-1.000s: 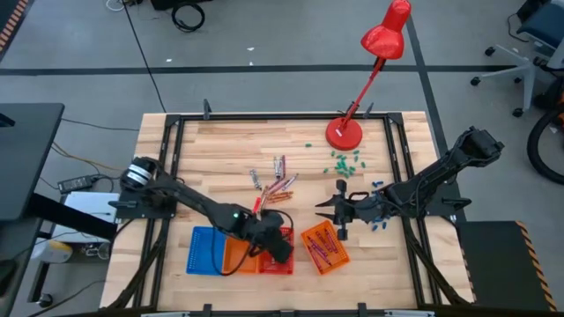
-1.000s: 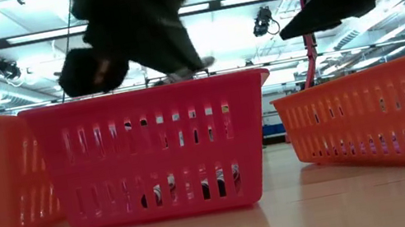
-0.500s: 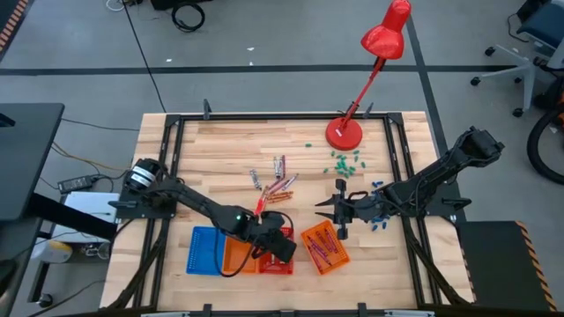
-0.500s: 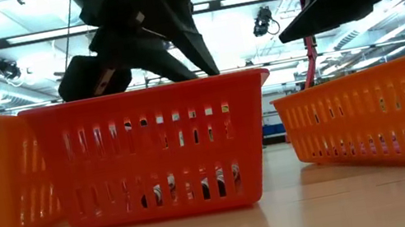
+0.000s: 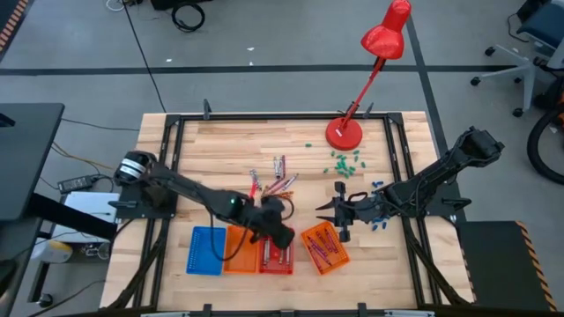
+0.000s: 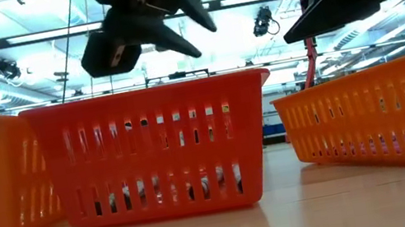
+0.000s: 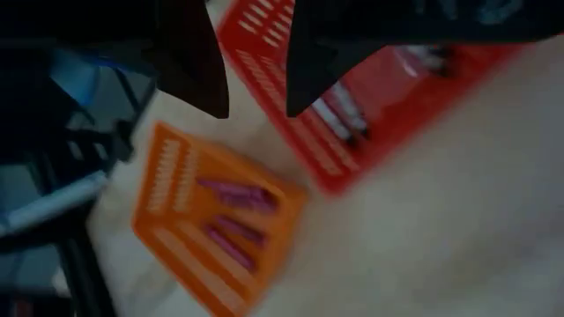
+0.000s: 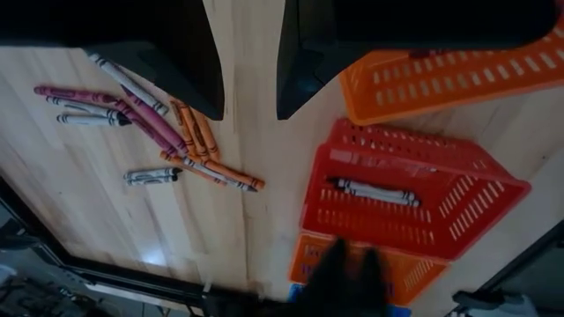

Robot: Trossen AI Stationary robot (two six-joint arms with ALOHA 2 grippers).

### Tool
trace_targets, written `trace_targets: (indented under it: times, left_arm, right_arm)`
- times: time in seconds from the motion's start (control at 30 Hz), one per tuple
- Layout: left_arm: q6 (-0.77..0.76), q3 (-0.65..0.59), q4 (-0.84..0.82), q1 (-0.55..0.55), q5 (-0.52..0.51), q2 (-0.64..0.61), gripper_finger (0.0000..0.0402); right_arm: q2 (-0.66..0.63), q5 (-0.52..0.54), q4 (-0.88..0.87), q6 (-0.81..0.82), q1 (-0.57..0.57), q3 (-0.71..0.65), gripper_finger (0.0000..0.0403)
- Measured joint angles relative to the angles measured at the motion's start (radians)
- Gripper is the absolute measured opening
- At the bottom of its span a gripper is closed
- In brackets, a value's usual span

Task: Sort crayons
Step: Put the black crayon into the red bin

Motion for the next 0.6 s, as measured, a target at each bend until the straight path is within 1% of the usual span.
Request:
trace_targets:
  times: [0.13,0.2,0.37,0.43,0.53,0.6]
  left_arm:
    - [0.057,0.0,-0.107,0.057,-0.037,-0.033,0.0128]
    - [0.1,0.0,-0.191,0.093,-0.04,-0.037,0.0128]
    - [0.271,0.0,-0.382,0.194,-0.057,-0.037,0.0128]
    - [0.395,0.0,-0.435,0.233,-0.093,-0.037,0.0128]
    - [0.668,-0.001,-0.502,0.279,-0.145,-0.037,0.0128]
    - [0.866,-0.002,-0.504,0.302,-0.175,-0.037,0.0128]
  right_arm:
    - [0.0,0.0,-0.015,0.0,0.0,0.0,0.0111]
    - [0.0,0.0,-0.019,0.0,0.0,0.0,0.0111]
    - [0.0,0.0,-0.024,0.0,0.0,0.0,0.0111]
    - [0.0,0.0,-0.031,-0.001,0.0,0.0,0.0111]
    - [0.0,0.0,-0.036,-0.001,0.0,0.0,0.0111]
    - [0.0,0.0,-0.037,-0.002,0.0,0.0,0.0111]
